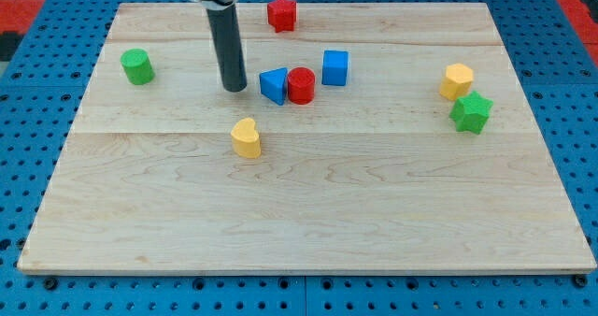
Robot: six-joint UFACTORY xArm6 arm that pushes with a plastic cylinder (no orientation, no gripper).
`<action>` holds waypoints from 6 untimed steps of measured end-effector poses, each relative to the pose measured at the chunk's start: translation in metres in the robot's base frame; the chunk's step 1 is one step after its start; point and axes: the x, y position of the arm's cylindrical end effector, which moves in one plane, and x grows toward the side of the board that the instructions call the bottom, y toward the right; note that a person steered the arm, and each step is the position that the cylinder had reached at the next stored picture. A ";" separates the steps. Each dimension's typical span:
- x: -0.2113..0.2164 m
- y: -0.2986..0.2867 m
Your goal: Place the blue triangle parallel left to the green star
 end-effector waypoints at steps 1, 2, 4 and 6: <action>-0.005 0.076; 0.000 0.142; 0.015 0.203; 0.017 0.221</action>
